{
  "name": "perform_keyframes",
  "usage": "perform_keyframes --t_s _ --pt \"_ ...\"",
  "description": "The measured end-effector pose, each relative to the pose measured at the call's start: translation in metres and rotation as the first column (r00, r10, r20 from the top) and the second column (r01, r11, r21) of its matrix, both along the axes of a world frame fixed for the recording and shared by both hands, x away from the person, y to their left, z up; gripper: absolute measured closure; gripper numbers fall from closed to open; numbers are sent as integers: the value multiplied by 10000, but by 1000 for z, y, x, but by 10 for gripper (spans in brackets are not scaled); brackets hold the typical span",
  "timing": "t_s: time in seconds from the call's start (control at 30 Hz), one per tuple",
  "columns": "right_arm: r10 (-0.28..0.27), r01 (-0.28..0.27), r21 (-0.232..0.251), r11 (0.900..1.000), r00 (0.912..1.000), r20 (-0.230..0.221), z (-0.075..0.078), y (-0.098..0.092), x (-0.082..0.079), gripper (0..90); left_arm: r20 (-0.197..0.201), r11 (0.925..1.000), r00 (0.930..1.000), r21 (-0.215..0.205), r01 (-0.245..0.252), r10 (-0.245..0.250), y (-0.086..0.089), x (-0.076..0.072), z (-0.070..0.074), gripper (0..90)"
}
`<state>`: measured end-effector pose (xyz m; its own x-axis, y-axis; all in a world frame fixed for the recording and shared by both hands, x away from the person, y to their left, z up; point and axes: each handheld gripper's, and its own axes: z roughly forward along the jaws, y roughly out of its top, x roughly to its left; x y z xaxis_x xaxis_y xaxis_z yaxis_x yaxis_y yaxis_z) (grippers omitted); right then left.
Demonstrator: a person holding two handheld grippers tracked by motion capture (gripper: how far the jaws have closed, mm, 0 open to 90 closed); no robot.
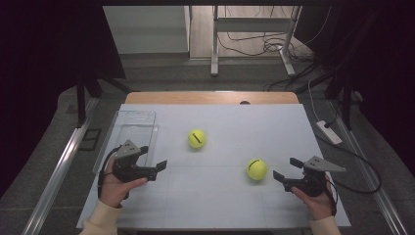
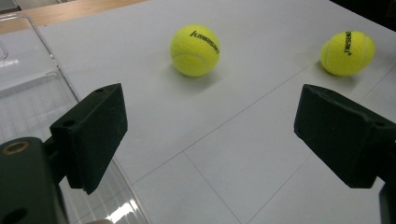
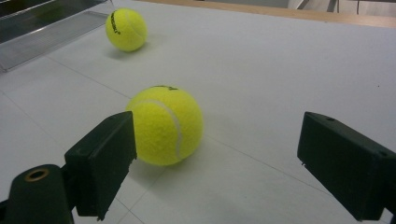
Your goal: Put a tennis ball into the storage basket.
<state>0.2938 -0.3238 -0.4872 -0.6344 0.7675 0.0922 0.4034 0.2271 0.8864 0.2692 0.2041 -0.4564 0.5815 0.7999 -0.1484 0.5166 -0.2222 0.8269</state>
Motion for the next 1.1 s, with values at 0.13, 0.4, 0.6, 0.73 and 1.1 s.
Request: perform_keyframes --t_s 0.13,0.4,0.6,0.73,1.1 --pt "2 -2 -64 10000 10000 3 0 1 0 117 1 10000 10000 -39 59 -59 -4 4 2 108" --pt "20 -20 -66 10000 10000 -7 -1 1 0 117 32 9999 10000 96 72 -73 -10 11 5 90" --pt "-26 26 -82 10000 10000 -9 -1 1 -1 117 85 9997 9998 121 201 -202 -16 16 8 88" --pt "-3 3 -60 10000 10000 -19 -1 1 0 117 104 9996 9997 172 207 -208 -19 18 9 91" --pt "-38 38 -86 10000 10000 -19 -1 1 0 118 -36 9974 9984 441 571 -570 -35 28 10 94"
